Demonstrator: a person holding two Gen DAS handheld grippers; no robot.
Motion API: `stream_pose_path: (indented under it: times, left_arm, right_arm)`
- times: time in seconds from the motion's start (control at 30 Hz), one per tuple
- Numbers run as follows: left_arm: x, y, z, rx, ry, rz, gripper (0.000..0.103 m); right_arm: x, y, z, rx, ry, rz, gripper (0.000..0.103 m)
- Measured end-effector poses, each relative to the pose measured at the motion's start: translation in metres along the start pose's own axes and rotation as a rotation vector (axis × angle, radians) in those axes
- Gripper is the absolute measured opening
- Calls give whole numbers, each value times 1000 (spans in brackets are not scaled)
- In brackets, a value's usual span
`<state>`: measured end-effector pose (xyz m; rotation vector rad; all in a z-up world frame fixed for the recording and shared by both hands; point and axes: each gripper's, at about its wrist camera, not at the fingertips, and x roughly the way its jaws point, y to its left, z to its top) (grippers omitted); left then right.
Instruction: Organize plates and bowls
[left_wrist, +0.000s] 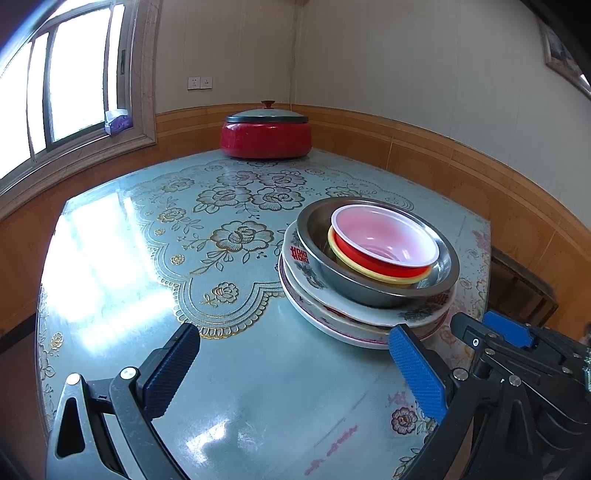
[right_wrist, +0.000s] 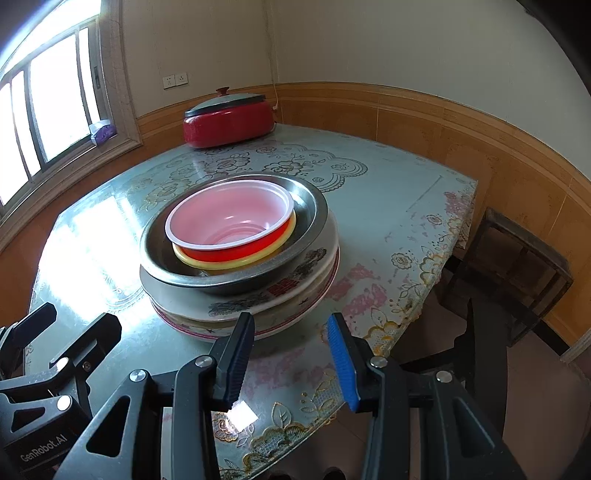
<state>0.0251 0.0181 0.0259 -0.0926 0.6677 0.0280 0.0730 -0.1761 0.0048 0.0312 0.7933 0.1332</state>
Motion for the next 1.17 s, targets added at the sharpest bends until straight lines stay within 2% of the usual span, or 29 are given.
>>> stream_pose_path:
  times: [0.6, 1.17]
  left_arm:
    - [-1, -2, -5, 3, 9, 12, 103]
    - [-5, 0, -7, -6, -13, 27, 103]
  right_arm:
    - [-6, -1, -7, 8, 9, -32, 41]
    - [-4, 0, -2, -2, -1, -16, 41]
